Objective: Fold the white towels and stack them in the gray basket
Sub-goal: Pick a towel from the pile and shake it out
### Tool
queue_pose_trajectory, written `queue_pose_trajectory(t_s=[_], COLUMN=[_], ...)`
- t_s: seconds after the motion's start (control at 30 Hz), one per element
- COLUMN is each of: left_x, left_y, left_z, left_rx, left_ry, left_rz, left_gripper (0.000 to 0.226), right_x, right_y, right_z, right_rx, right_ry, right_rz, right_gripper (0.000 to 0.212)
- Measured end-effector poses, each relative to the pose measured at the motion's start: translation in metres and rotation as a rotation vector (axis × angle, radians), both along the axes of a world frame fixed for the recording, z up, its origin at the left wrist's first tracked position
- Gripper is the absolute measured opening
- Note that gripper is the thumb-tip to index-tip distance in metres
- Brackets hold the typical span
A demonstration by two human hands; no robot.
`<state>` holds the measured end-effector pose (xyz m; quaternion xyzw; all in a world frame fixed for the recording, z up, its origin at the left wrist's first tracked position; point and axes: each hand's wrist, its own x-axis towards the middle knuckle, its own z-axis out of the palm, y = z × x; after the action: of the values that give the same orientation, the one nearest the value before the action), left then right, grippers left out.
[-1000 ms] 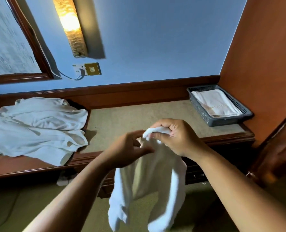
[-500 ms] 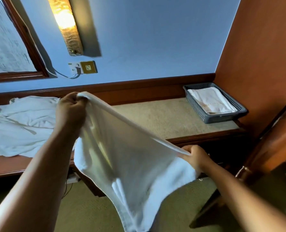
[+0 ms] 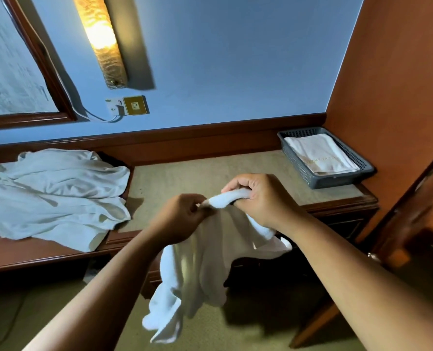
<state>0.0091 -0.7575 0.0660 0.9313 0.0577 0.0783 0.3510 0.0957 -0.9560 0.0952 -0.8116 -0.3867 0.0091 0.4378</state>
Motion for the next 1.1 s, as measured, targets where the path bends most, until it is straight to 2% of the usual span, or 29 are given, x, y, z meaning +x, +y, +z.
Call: queue_pose_trajectory(t_s=[0.07,0.13,0.17,0.3,0.4,0.47,0.63,0.8,0.9,1.0,1.1], left_x=[-0.003,-0.006,-0.006,-0.005,-0.007,-0.008,-0.008,-0.010,-0.012,-0.016,-0.020], left_y=[0.016,0.029,0.036,0.045,0.041,0.036,0.027,0.027,0.032,0.032,0.012], left_z=[0.010,0.021,0.024,0.028,0.024,0.020,0.014,0.017,0.012,0.011,0.017], left_rx=[0.014,0.018,0.028,0.057,0.094,0.114,0.117,0.092,0.086,0.039,-0.074], left_ry=[-0.069,-0.113,-0.120,-0.073,-0.020,0.003,0.030,0.079,0.096,0.108,0.097], left_rz=[0.047,0.096,0.114,0.124,0.071,0.040,0.007,-0.062,-0.076,-0.105,-0.175], left_gripper=[0.016,0.025,0.029,0.035,0.034,0.032,0.032,0.031,0.031,0.028,0.023], right_x=[0.011,0.022,0.025,0.033,0.036,0.037,0.038,0.037,0.033,0.025,0.016], right_y=[-0.008,-0.018,-0.023,-0.033,-0.033,-0.030,-0.020,-0.009,-0.002,0.007,0.018], right_z=[-0.008,-0.018,-0.022,-0.031,-0.028,-0.023,-0.010,-0.006,-0.001,0.006,0.010], right_rx=[-0.158,-0.281,-0.280,0.029,0.241,0.312,0.325,0.366,0.369,0.347,0.275], right_ry=[0.005,0.013,0.038,0.237,0.329,0.342,0.286,0.310,0.269,0.224,0.146], right_rz=[-0.050,-0.128,-0.158,-0.231,-0.231,-0.217,-0.207,-0.206,-0.205,-0.105,0.012], right_gripper=[0.019,0.011,0.007,0.005,0.014,0.019,0.016,0.034,0.027,0.013,0.014])
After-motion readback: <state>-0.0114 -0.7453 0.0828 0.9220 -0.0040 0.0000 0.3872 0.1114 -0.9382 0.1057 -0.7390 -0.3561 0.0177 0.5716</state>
